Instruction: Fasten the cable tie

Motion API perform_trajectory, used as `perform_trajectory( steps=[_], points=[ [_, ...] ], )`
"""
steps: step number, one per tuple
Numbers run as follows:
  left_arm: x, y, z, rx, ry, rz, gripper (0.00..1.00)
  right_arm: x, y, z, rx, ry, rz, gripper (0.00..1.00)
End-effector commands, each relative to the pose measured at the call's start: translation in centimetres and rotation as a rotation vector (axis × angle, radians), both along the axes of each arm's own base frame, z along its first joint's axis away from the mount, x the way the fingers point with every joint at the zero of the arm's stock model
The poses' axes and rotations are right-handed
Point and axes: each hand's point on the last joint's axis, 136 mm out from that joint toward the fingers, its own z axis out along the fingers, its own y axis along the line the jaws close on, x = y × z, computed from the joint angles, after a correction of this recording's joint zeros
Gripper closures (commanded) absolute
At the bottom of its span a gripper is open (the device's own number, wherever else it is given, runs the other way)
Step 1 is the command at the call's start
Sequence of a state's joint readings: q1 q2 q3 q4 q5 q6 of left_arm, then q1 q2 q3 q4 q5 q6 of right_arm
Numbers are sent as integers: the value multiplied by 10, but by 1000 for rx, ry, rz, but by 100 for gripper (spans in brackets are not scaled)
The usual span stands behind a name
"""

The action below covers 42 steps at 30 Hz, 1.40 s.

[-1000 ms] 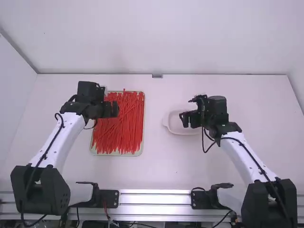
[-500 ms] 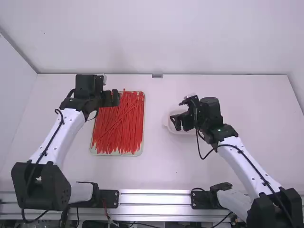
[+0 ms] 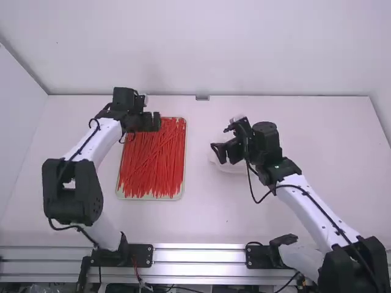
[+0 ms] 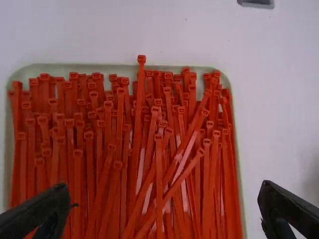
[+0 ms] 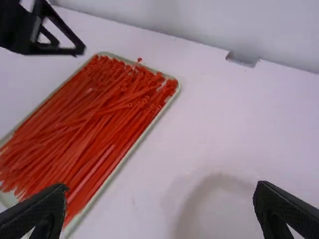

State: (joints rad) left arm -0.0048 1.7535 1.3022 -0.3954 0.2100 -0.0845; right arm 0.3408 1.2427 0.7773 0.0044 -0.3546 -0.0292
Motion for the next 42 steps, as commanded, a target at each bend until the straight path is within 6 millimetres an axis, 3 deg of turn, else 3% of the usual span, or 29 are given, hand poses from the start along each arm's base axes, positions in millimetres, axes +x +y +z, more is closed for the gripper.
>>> perform_trajectory(
  steps=[1, 9, 18, 28, 34, 42],
  points=[
    [9, -6, 1, 7, -15, -37, 1, 6, 6, 4, 41, 10, 35, 0],
    [13, -6, -3, 3, -18, -32, 1, 16, 1, -15, 70, 61, 50, 0],
    [15, -6, -3, 3, -26, -32, 1, 18, 0, -19, 68, 69, 46, 0],
    [20, -10, -27, 36, -6, -85, 1, 16, 3, -19, 66, 68, 56, 0],
    [28, -7, -27, 66, -35, -67, 1, 16, 4, -20, 62, 71, 58, 0],
    [32, -14, -53, 143, -4, -61, 1, 16, 1, -22, 57, 82, 48, 0]
  ],
)
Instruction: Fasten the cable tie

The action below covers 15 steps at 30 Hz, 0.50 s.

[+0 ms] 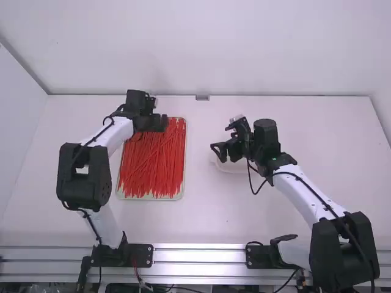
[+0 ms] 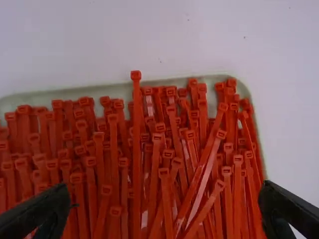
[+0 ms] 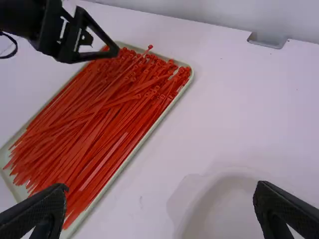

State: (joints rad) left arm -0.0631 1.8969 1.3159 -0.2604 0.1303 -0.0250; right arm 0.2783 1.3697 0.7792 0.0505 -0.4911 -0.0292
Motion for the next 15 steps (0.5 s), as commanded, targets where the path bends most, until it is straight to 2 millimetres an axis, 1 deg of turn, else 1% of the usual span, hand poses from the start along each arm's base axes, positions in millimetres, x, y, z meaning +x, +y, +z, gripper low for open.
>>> perform_trajectory(
  steps=[1, 2, 10, 13, 15],
  points=[
    [4, 0, -11, 45, 14, -1, 1, 6, 0, 9, 7, -16, -2, 0],
    [4, 0, -15, 47, 22, -2, 1, 6, 0, 8, 6, -13, -4, 0],
    [4, 0, -25, 46, 37, -3, 1, 4, 0, 7, 2, -9, -1, 0],
    [4, 0, -34, 46, 53, -2, 0, 4, 0, 7, 1, -11, 1, 0],
    [4, -1, -37, 42, 58, 4, 1, 5, 0, 7, 1, -11, 0, 0]
  ],
)
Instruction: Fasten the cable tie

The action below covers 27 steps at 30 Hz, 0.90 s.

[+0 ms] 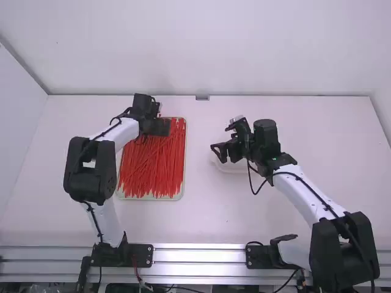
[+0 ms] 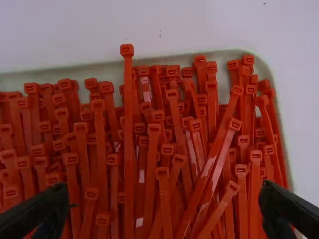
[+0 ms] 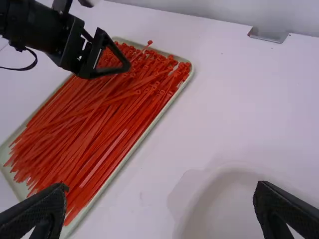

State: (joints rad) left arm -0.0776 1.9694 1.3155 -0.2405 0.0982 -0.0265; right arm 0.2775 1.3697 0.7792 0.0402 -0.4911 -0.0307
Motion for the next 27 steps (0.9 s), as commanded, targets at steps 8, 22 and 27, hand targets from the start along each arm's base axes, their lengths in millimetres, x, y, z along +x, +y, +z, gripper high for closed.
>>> perform_trajectory(
  steps=[8, 22, 27],
  points=[
    [6, 1, -5, 4, -1, 11, 25, 4, 3, 8, 4, -19, 7, 0],
    [7, 1, -5, 2, -2, 13, 47, 6, 0, 8, 4, -18, 0, 0],
    [6, 1, -5, -9, 2, 32, 53, 4, -1, 5, -4, -4, -5, 0]
  ],
)
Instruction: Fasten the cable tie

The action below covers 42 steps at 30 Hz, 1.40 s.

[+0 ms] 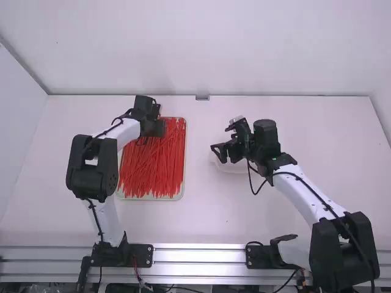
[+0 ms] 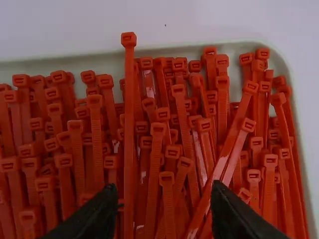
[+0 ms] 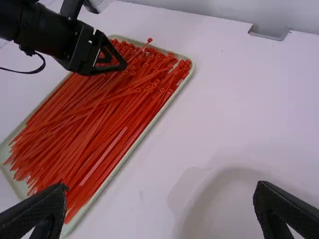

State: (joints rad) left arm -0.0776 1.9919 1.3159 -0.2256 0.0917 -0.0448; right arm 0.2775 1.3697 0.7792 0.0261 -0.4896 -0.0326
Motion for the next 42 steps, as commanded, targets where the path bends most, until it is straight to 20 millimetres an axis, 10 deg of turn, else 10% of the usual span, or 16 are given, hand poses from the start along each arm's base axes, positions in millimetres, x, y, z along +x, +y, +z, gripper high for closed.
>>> perform_trajectory(
  steps=[1, 42],
  points=[
    [5, 0, 3, -5, -7, 14, 53, 6, -1, 7, 0, -14, -7, 0],
    [-9, 1, -23, -8, -7, 16, 62, 7, -2, 6, -8, -16, -17, 0]
  ],
)
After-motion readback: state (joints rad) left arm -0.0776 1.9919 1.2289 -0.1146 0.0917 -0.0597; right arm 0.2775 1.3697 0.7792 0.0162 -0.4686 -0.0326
